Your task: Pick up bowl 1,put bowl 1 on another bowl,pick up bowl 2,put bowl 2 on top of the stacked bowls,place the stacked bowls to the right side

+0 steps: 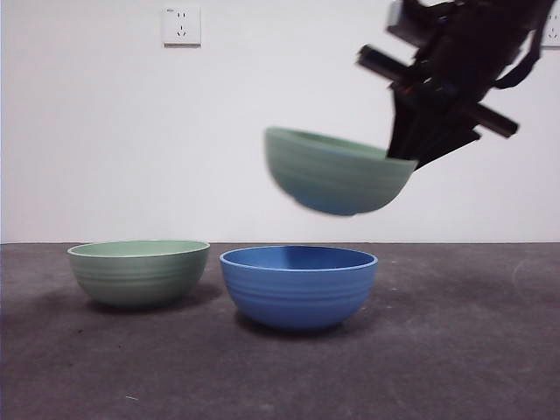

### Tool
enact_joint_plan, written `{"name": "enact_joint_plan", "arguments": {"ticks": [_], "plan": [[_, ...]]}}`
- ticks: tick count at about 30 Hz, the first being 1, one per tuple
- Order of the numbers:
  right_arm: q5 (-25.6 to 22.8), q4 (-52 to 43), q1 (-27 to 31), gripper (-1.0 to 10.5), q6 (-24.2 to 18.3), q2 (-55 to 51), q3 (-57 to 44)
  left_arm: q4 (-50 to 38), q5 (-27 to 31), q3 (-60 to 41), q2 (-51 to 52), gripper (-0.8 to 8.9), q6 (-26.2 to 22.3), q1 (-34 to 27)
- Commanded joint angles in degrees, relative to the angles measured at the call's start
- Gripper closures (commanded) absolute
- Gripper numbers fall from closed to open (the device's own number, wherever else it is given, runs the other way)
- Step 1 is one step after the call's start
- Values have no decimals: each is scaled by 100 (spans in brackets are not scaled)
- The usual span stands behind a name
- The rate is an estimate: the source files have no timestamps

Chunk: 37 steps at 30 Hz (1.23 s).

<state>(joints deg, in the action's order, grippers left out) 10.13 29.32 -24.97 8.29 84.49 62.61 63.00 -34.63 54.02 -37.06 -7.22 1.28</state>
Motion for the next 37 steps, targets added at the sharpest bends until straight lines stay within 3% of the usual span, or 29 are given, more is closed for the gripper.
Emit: {"name": "enact_joint_plan", "arguments": {"ticks": [1, 15, 18, 22, 26, 33, 37], "plan": [[-299, -76, -275, 959, -26, 225, 4, 24, 11, 9, 7, 228, 9, -9], [-442, -299, -560, 958, -26, 1014, 4, 17, 13, 9, 4, 228, 11, -9], [-404, -310, -560, 914, -24, 1014, 4, 2, 13, 9, -35, 228, 9, -9], [-361, -308, -570, 773, -20, 1014, 4, -17, 17, 9, -186, 228, 9, -9], [55, -337, -599, 752, -22, 1012, 4, -173, 15, 9, -415, 228, 11, -9], [-28, -229, -616, 752, -22, 662, 4, -765, 118, 9, -1032, 228, 203, -7], [-407, -20, -616, 752, -26, 68, 7, -1200, 535, 9, -1541, 228, 372, 31]]}}
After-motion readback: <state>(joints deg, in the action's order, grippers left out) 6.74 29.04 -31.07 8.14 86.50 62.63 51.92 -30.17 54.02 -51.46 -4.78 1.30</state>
